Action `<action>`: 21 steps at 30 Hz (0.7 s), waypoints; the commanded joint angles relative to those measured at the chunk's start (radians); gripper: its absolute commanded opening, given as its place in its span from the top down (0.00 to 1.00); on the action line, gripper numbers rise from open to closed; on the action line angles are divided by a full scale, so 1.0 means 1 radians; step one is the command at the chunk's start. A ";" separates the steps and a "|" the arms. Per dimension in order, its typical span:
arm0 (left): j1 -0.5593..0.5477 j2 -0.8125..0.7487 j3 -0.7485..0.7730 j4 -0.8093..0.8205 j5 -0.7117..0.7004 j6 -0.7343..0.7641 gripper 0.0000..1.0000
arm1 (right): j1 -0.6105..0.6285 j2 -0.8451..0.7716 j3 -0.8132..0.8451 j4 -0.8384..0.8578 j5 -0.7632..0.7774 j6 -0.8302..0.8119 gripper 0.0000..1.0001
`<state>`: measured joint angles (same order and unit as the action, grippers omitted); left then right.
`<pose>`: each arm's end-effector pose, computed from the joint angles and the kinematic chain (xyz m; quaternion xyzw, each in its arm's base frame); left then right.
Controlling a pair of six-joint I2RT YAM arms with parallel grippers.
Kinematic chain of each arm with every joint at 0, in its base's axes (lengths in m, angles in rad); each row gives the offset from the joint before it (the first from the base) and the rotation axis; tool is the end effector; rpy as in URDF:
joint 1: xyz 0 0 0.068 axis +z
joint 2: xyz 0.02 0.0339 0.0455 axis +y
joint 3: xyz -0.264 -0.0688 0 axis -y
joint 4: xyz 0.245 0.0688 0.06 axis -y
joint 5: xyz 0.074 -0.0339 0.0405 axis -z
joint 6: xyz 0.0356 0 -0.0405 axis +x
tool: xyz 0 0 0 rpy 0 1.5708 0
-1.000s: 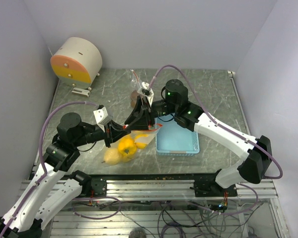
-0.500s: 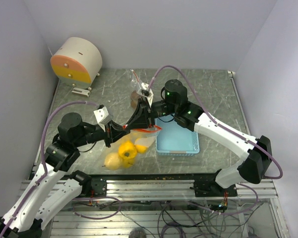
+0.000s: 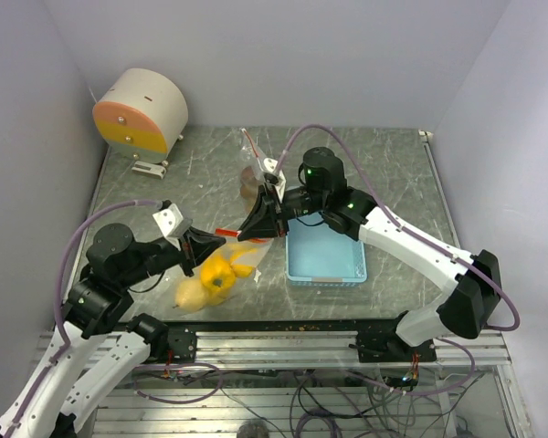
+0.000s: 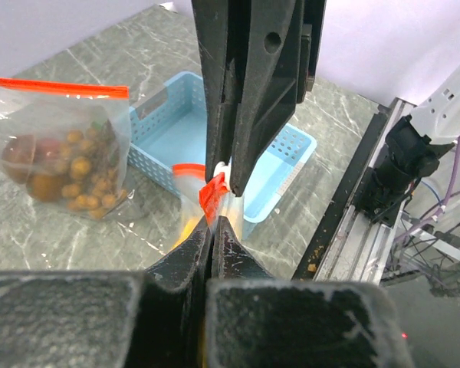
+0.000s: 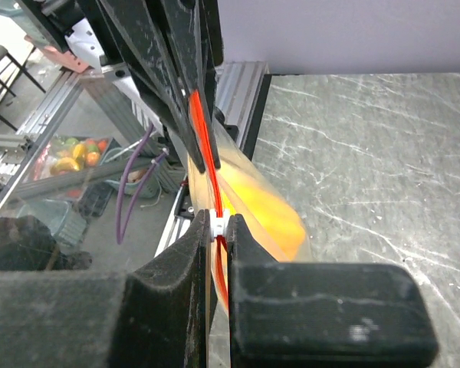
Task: Place the food in the zip-top bag and seal the zipper
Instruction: Zip the zipper food storage bag.
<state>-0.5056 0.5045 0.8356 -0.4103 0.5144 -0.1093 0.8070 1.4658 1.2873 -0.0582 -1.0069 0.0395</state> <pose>0.0840 -0.0665 0.3692 0.3091 0.6625 -0.3767 0.5689 0.2097 0.2624 0.3698 -0.5344 0.5264 0.5682 0.3384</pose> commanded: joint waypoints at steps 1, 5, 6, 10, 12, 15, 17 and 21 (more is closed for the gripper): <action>0.001 -0.053 0.099 0.018 -0.085 0.001 0.93 | -0.047 -0.011 -0.038 -0.110 -0.008 -0.116 1.00; 0.001 -0.082 0.124 0.005 -0.140 -0.001 0.93 | -0.071 -0.014 -0.061 -0.119 -0.015 -0.151 1.00; 0.000 -0.090 0.129 0.002 -0.156 -0.001 0.93 | -0.077 -0.017 -0.065 -0.123 -0.018 -0.158 1.00; 0.001 -0.121 0.155 -0.023 -0.236 0.003 0.93 | -0.104 -0.025 -0.072 -0.159 -0.028 -0.204 1.00; 0.000 -0.142 0.160 -0.025 -0.293 0.000 0.93 | -0.116 -0.032 -0.083 -0.169 -0.033 -0.225 1.00; 0.001 -0.183 0.160 -0.005 -0.364 -0.013 0.93 | -0.129 -0.040 -0.097 -0.178 -0.033 -0.247 1.00; 0.000 -0.209 0.161 0.006 -0.407 -0.019 0.93 | -0.136 -0.044 -0.104 -0.178 -0.034 -0.252 1.00; 0.000 -0.224 0.190 -0.028 -0.466 -0.011 0.93 | -0.152 -0.054 -0.117 -0.171 -0.031 -0.252 1.00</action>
<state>-0.5068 0.3065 0.9558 -0.5041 0.1848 -0.1204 0.6861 1.4357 1.1980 -0.1764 -1.0660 -0.1799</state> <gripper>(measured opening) 0.070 0.048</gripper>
